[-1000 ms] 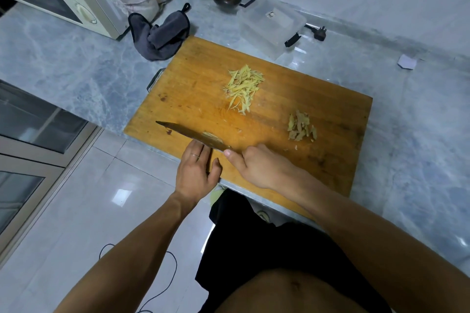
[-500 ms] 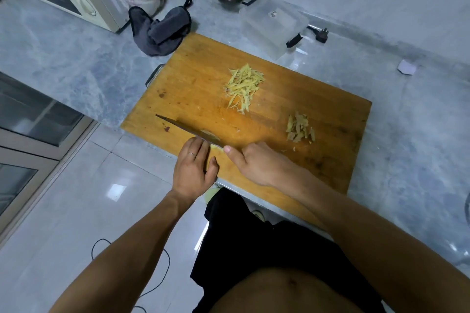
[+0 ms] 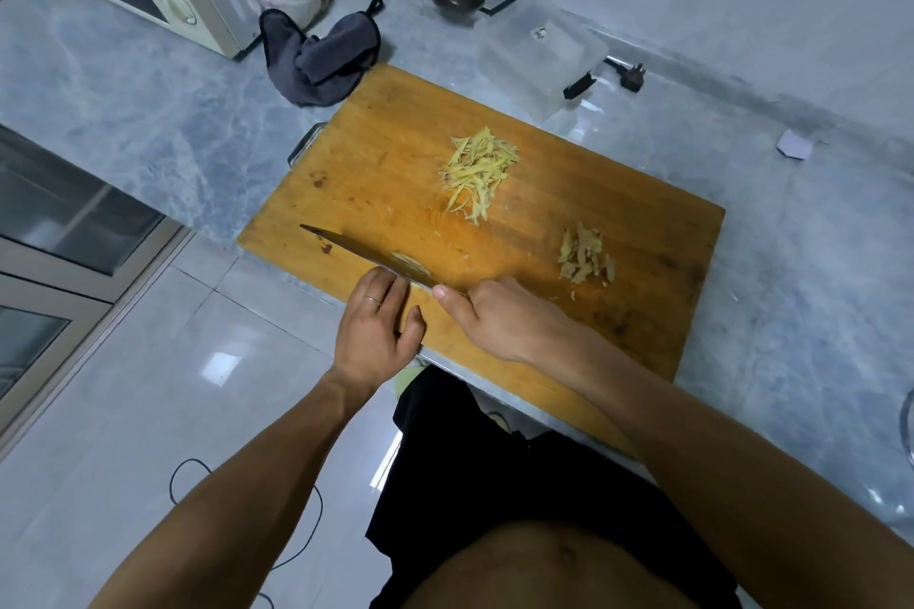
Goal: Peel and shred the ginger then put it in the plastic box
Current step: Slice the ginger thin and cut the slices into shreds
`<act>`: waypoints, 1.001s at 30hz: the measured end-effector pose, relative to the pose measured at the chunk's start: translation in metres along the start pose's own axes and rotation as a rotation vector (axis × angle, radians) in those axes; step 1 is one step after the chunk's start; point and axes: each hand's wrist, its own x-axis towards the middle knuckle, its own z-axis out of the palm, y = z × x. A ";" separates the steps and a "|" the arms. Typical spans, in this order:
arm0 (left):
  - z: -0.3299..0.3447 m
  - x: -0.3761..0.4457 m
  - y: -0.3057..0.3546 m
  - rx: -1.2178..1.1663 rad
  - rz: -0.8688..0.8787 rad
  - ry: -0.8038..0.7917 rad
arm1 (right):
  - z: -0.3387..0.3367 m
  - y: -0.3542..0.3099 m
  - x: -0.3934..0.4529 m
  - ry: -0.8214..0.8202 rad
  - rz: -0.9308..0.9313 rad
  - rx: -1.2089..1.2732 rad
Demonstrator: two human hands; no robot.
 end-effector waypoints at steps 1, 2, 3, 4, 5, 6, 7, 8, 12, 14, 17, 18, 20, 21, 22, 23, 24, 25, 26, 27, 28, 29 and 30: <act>0.000 0.000 0.001 -0.004 0.000 0.008 | 0.002 -0.001 0.001 -0.004 0.006 -0.004; 0.000 -0.001 0.003 -0.006 0.000 0.015 | 0.003 0.000 0.001 -0.003 0.005 -0.005; 0.000 -0.001 0.003 -0.006 0.001 0.018 | 0.004 0.001 0.001 0.003 -0.002 -0.002; -0.001 -0.001 0.002 -0.006 0.005 0.015 | 0.005 0.002 0.000 0.011 -0.006 0.004; -0.001 -0.001 0.001 -0.005 0.013 0.013 | 0.004 0.004 -0.002 0.017 -0.009 0.010; 0.000 -0.001 -0.001 -0.001 0.015 0.014 | 0.003 0.004 -0.002 0.020 -0.016 0.013; 0.000 -0.001 -0.001 0.004 0.012 0.017 | 0.002 0.003 -0.002 0.021 -0.026 0.018; 0.001 -0.001 -0.002 0.006 0.007 0.021 | 0.002 0.002 -0.003 0.023 -0.035 0.022; 0.004 -0.004 -0.001 -0.014 0.005 0.024 | 0.004 0.003 -0.002 0.045 -0.031 0.040; 0.004 -0.003 -0.003 -0.021 0.002 0.020 | 0.006 0.005 -0.002 0.049 -0.027 0.062; 0.006 -0.003 -0.004 -0.035 -0.013 0.022 | 0.006 0.005 -0.002 0.061 -0.035 0.064; 0.006 -0.003 -0.004 -0.041 -0.014 0.023 | 0.005 0.004 -0.002 0.070 -0.040 0.060; 0.005 -0.004 -0.005 -0.048 -0.013 0.018 | 0.000 0.001 -0.001 0.068 -0.048 0.049; 0.004 -0.004 -0.007 -0.050 -0.010 0.016 | -0.002 0.000 0.000 0.062 -0.050 0.044; 0.004 -0.004 -0.008 -0.053 -0.005 0.018 | -0.004 0.000 0.001 0.055 -0.048 0.039; 0.003 -0.004 -0.008 -0.057 -0.001 0.023 | -0.005 0.000 0.001 0.047 -0.044 0.033; 0.003 -0.004 -0.008 -0.059 0.002 0.031 | -0.005 0.001 0.001 0.037 -0.040 0.028; 0.003 -0.004 -0.009 -0.060 0.004 0.036 | -0.004 0.002 0.001 0.027 -0.038 0.023; 0.003 -0.003 -0.009 -0.060 0.004 0.038 | -0.002 0.004 0.001 0.021 -0.036 0.017; 0.003 -0.003 -0.008 -0.061 0.004 0.036 | 0.000 0.005 0.002 0.014 -0.033 0.011; 0.003 -0.003 -0.008 -0.062 0.005 0.032 | 0.001 0.005 0.002 0.009 -0.031 0.008; 0.003 -0.003 -0.008 -0.060 0.007 0.033 | 0.001 0.005 0.002 0.006 -0.028 0.011; 0.004 -0.003 -0.008 -0.057 0.008 0.036 | 0.001 0.005 0.003 0.004 -0.024 0.018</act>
